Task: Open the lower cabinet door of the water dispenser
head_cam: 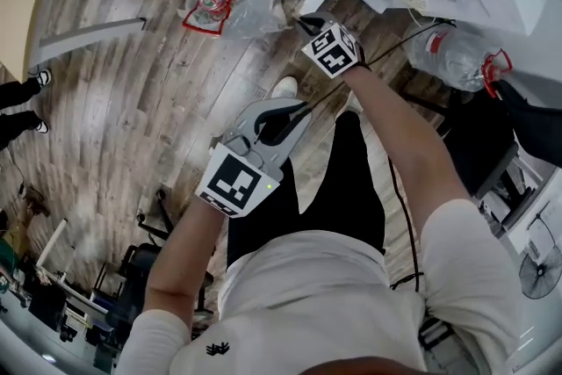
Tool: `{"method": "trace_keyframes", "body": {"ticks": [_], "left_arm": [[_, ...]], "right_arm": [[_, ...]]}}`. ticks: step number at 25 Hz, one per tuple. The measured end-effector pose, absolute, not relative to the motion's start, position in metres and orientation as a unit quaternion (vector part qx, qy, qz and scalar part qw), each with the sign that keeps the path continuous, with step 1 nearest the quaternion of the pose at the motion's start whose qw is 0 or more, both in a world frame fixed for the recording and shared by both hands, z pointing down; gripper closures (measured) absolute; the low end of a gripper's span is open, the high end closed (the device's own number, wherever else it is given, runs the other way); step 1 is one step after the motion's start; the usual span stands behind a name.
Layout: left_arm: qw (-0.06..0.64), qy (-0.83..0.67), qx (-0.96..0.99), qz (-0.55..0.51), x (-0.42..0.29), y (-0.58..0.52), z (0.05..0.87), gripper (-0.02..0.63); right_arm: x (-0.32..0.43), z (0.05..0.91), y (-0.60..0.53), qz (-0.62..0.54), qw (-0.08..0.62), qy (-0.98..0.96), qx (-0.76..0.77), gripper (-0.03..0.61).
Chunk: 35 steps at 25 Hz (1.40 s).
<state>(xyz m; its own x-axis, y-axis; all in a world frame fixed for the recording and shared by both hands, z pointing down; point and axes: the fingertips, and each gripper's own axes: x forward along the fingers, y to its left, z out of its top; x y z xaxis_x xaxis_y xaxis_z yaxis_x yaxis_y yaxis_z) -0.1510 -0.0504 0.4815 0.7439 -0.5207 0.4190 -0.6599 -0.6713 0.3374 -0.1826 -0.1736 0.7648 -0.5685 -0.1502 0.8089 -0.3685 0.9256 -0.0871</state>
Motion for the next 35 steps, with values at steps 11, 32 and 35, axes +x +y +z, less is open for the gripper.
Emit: {"method": "trace_keyframes", "body": {"ticks": [11,32,35], "left_arm": [[0.205,-0.239,0.935,0.166,-0.140,-0.023,0.408,0.555],[0.143,-0.192,0.953,0.187,-0.020,0.072,0.290,0.555],[0.139,-0.193,0.953,0.187,0.002,0.104,0.287,0.555]], "right_arm": [[-0.108,0.566,-0.101,0.171,0.356,-0.881,0.259,0.551],[0.093,0.311,0.095,0.171,0.206,-0.871,0.413,0.572],[0.116,0.302,0.126,0.164,0.191,-0.870,0.423,0.575]]}}
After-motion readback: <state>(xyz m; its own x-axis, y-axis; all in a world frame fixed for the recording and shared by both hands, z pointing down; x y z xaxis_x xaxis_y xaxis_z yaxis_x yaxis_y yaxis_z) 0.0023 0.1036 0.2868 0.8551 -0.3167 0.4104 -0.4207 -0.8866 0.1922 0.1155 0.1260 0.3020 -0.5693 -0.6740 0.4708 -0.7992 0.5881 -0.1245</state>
